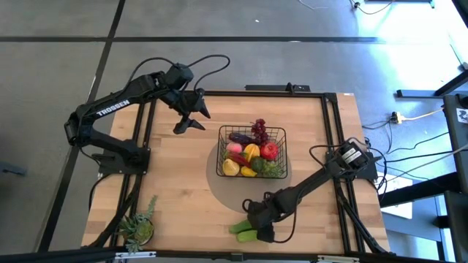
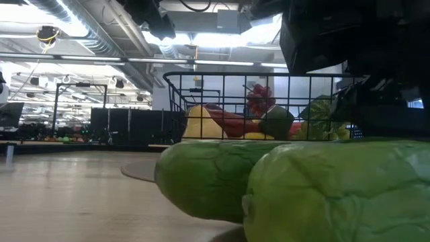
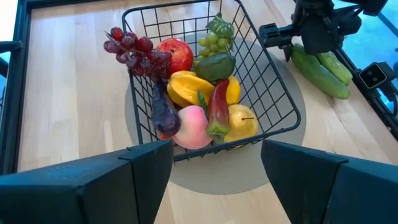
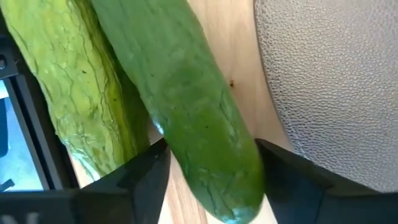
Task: Build produce basket
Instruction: Put the top green cucumber into the black wire basket
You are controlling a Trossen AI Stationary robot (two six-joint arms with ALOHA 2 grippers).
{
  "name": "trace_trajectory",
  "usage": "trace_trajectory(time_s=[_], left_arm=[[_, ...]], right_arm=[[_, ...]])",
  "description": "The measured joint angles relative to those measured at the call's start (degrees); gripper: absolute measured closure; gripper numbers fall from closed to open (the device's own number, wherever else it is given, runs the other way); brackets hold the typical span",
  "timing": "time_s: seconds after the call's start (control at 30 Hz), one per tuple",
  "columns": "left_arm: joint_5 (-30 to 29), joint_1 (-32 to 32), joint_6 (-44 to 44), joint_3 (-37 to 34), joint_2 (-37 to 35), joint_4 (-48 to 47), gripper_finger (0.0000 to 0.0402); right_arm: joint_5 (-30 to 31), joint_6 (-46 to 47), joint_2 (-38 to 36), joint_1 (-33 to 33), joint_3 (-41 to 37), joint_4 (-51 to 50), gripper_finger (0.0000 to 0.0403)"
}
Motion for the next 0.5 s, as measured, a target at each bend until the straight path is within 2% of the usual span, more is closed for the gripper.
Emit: trace_trajectory(time_s=[0.33,0.5], left_arm=[[-0.02,0.02,0.0,0.0,0.02,0.0,0.0168],[-0.04,0.02,0.0,0.0,0.02,0.0,0.0168]], right_arm=[[0.33,0.29,0.04,-0.36,0.02,0.07,0.0279],[-0.5,4.3,0.11,-1.41,0.54,-0.09,0.0285]])
